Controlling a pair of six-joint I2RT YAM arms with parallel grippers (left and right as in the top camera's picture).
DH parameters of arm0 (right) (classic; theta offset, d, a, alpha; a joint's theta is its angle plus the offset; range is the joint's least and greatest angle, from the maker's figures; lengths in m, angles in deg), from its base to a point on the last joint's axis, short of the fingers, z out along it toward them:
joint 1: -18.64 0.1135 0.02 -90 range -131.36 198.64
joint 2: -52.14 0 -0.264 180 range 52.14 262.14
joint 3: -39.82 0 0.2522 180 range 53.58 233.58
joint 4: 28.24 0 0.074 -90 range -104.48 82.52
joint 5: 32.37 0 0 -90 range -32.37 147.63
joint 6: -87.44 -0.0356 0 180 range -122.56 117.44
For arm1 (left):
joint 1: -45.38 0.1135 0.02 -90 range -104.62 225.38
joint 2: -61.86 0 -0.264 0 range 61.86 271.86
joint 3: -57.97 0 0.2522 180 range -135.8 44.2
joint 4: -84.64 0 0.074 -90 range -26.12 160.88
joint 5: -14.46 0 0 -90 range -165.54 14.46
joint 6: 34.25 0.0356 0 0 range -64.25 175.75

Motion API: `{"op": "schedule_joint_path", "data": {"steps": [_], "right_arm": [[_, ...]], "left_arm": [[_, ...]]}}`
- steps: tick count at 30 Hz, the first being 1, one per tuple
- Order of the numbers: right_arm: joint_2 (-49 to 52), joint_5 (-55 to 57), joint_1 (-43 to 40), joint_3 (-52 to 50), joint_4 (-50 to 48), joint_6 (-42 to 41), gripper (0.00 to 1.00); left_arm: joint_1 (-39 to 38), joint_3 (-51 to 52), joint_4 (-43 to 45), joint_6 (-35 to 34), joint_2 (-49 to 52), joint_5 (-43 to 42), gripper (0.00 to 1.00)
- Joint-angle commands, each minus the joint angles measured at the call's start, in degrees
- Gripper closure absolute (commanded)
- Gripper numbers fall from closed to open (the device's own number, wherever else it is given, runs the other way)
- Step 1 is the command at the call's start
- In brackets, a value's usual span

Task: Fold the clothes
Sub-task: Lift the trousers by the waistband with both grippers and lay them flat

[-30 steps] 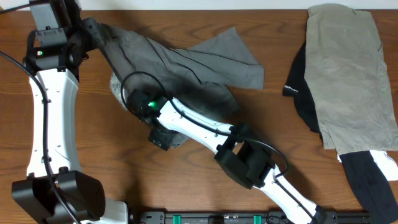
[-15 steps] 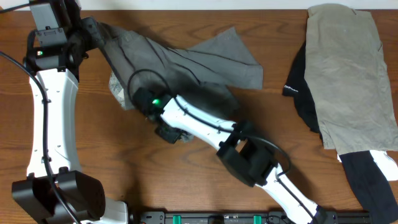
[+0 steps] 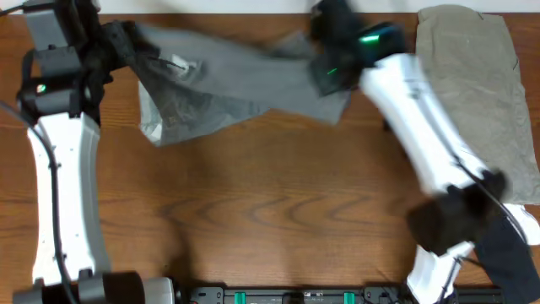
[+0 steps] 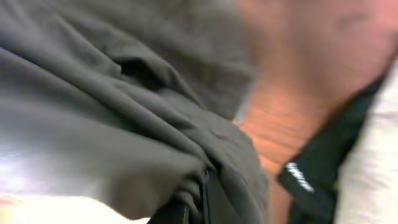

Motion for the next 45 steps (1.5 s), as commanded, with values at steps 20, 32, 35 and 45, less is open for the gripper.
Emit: {"op": "schedule_joint_path", "data": {"steps": [20, 32, 35, 45], "right_arm": [[-35.8, 2.2, -7.4, 0.4, 3.0, 3.4, 0.99], [-45.5, 3.2, -7.4, 0.4, 10.3, 3.4, 0.99], [-45.0, 3.2, -7.4, 0.4, 10.2, 3.3, 0.99], [-31.5, 6.3, -7.4, 0.4, 4.1, 3.6, 0.99]], "left_arm": [[0.3, -1.6, -4.6, -1.0, -34.3, -6.0, 0.94], [0.3, -1.6, -7.6, -1.9, -42.2, -8.5, 0.94], [0.3, -1.6, -8.7, -2.1, -40.5, -8.5, 0.94], [0.3, -1.5, -8.7, -2.0, -26.7, -8.5, 0.94]]}}
